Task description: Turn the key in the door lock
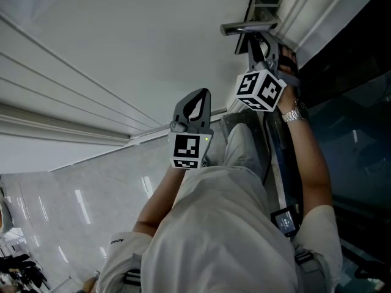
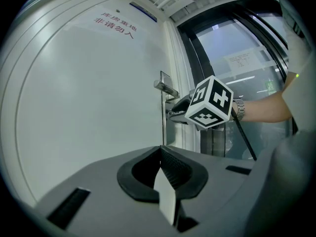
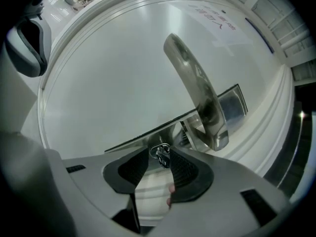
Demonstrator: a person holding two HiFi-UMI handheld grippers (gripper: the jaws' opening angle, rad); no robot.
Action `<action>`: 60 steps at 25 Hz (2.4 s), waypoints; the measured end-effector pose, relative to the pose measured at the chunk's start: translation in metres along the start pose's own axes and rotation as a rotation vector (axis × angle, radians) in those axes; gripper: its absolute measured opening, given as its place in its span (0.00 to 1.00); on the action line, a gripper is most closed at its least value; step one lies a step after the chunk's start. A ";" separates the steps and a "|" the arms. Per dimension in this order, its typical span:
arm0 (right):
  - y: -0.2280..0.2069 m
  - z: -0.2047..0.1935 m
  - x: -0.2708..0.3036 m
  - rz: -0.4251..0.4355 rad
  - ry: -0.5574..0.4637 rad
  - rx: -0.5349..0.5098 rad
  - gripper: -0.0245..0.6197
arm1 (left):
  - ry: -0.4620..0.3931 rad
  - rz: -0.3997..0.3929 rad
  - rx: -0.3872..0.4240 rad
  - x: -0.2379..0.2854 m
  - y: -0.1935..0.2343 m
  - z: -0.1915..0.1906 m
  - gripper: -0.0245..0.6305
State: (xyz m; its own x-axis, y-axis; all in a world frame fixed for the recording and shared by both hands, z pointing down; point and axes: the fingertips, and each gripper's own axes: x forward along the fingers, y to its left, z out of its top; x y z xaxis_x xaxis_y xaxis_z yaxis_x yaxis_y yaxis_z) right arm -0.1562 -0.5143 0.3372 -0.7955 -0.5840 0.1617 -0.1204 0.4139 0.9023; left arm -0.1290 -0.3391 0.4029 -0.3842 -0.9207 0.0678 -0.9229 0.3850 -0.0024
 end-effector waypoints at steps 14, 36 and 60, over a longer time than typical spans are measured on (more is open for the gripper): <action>0.003 0.001 0.001 -0.006 -0.009 -0.001 0.23 | 0.002 -0.004 -0.002 0.002 0.000 -0.002 0.05; -0.017 -0.001 -0.001 -0.010 -0.024 0.462 0.05 | 0.005 -0.007 -0.004 0.002 -0.004 -0.002 0.05; -0.023 -0.020 0.004 0.285 -0.118 1.777 0.06 | 0.006 -0.002 0.004 0.009 -0.009 -0.002 0.05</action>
State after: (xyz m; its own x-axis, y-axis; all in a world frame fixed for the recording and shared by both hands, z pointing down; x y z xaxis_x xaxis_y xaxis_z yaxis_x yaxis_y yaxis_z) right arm -0.1449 -0.5397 0.3252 -0.9274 -0.3539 0.1209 -0.3491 0.7034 -0.6191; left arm -0.1239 -0.3504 0.4052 -0.3825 -0.9210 0.0742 -0.9237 0.3831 -0.0063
